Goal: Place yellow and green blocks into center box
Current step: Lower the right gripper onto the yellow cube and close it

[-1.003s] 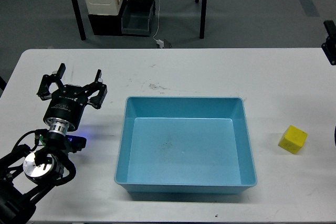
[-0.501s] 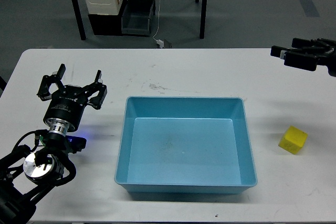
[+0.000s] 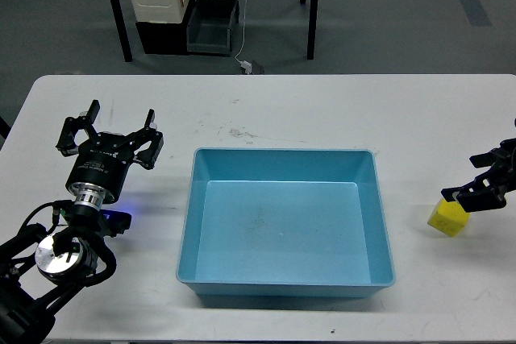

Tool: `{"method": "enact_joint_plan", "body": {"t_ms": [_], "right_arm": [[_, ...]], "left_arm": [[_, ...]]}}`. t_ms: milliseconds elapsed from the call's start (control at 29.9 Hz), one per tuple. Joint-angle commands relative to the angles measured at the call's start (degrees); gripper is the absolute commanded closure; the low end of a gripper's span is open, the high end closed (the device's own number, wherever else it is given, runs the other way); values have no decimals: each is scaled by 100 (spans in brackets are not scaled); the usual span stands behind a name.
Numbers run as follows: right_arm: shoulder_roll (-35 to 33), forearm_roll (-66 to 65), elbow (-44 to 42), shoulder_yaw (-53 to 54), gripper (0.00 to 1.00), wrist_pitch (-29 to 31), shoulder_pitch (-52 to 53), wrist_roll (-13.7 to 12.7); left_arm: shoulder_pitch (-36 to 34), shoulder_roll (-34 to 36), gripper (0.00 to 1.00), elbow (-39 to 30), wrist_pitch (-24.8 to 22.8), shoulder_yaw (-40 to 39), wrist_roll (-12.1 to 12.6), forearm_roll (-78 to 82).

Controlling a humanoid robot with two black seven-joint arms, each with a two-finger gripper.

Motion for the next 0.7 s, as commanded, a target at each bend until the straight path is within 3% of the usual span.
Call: {"method": "enact_joint_plan", "body": {"t_ms": [0,401,668], "right_arm": [[138,-143,-28,-240,1,5,15,1],[1227,-275,-1082,-776,1,5,76,1],[1500,-301,-1311,-1365,2,14,269,1]], "left_arm": [[14,-7,0,4,-3,2,0,0],[23,-7,0,118,-3,2,0,0],[23,-7,0,241,-3,2,0,-9]]}}
